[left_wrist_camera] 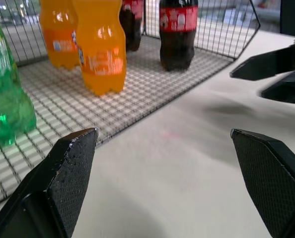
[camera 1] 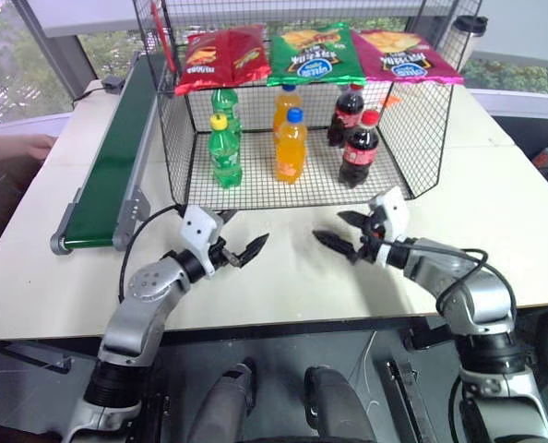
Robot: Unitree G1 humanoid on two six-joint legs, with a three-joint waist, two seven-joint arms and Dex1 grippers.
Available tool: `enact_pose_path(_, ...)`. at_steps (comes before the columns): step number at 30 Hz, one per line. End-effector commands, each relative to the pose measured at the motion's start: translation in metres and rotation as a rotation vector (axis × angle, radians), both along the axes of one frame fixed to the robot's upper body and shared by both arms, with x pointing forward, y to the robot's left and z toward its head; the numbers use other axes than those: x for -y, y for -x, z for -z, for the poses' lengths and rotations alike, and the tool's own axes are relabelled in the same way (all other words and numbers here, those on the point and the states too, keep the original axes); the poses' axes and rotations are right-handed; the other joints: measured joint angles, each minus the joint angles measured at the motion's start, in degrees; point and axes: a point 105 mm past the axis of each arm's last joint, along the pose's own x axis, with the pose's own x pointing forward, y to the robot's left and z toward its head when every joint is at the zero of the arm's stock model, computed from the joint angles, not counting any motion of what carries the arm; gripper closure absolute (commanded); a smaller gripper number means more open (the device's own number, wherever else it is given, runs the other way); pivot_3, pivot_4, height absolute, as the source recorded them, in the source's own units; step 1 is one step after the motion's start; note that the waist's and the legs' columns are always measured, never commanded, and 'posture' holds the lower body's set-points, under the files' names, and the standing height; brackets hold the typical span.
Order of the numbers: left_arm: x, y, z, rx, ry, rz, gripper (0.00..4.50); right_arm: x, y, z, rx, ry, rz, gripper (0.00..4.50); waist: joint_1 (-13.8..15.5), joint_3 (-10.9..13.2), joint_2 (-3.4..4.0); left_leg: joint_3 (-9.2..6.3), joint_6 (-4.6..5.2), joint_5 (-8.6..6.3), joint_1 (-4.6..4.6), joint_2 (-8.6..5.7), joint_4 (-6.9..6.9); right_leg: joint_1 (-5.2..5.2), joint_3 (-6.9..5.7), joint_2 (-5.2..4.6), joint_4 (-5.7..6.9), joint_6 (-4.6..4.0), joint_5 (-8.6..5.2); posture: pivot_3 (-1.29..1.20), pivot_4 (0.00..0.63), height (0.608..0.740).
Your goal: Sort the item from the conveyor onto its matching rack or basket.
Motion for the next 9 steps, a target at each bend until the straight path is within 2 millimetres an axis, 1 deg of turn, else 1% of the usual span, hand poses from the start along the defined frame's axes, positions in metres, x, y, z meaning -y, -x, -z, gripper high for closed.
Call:
enact_pose_path(1, -0.0051, 0.0033, -0.0085, 0.039, -0.019, -0.015, 0.0, -0.0098, 0.0056, -0.0057, 0.032, -0.012, -0.04, 0.01, 0.1, 0.0, 0.0, -0.01, 0.0, 0.0, 0.0, 0.0, 0.0, 0.0, 0.0, -0.01, 0.0, 0.0, 0.0, 0.0, 0.15, 0.738)
enact_pose_path(9, -0.0078, 0.0078, -0.0045, 0.019, -0.037, -0.018, 0.0, -0.0125, 0.0028, 0.0002, 0.028, 0.001, -0.043, 0.01, 0.2, 0.0, -0.01, -0.01, -0.01, -0.01, -0.03, -0.01, -0.01, -0.01, -0.01, -0.02, -0.06, -0.02, 0.01, 0.0, 0.15, 0.738)
